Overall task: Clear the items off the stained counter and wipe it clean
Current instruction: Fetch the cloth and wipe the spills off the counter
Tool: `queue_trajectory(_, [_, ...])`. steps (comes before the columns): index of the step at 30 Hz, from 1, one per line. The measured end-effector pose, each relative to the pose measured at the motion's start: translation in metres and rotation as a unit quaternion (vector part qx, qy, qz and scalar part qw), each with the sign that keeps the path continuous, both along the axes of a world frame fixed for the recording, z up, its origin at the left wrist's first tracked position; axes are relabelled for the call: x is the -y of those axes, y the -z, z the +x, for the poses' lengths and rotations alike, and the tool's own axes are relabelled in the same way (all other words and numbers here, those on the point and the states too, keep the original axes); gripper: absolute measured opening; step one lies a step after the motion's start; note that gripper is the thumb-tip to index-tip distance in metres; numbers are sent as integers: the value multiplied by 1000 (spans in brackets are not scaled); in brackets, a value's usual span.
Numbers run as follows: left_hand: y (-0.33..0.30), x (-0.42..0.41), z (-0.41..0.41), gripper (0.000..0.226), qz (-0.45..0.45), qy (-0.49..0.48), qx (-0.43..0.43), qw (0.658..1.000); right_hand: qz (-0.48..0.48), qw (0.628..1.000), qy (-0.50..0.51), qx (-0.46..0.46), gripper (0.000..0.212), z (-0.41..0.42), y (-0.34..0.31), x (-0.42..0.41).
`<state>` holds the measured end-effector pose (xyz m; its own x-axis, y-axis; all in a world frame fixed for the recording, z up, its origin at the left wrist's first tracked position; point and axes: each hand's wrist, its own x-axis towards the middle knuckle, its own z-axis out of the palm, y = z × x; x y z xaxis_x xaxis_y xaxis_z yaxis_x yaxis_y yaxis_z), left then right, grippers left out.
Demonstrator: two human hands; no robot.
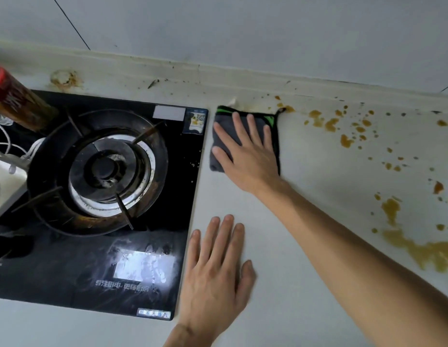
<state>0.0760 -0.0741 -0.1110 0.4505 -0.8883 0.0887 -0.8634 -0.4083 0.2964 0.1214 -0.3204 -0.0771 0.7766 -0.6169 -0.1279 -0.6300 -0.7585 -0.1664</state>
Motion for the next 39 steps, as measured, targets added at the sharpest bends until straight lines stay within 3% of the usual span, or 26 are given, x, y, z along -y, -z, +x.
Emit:
queue_trajectory(5, [2,0,1,70,-8,-1,3,1000,14,1000,9,15,62,16,3,29])
queue_trajectory(11, [4,0,0,71,-11,-3,2,1000,3,995,100,6,63,-35,3,42])
queue_trajectory(16, [2,3,-2,70,-2,-7,2,1000,-11,1000,17,2,61,-25,6,11])
queue_trajectory(25, [4,3,0,76,-10,-9,16,1000,0,996,-93,10,54,40,1,61])
queue_trajectory(30, [3,2,2,70,-14,-5,18,1000,22,1000,-16,14,56,40,-2,65])
queue_trajectory(39, [6,3,0,70,-15,-9,13,1000,-29,991,128,10,60,-58,8,98])
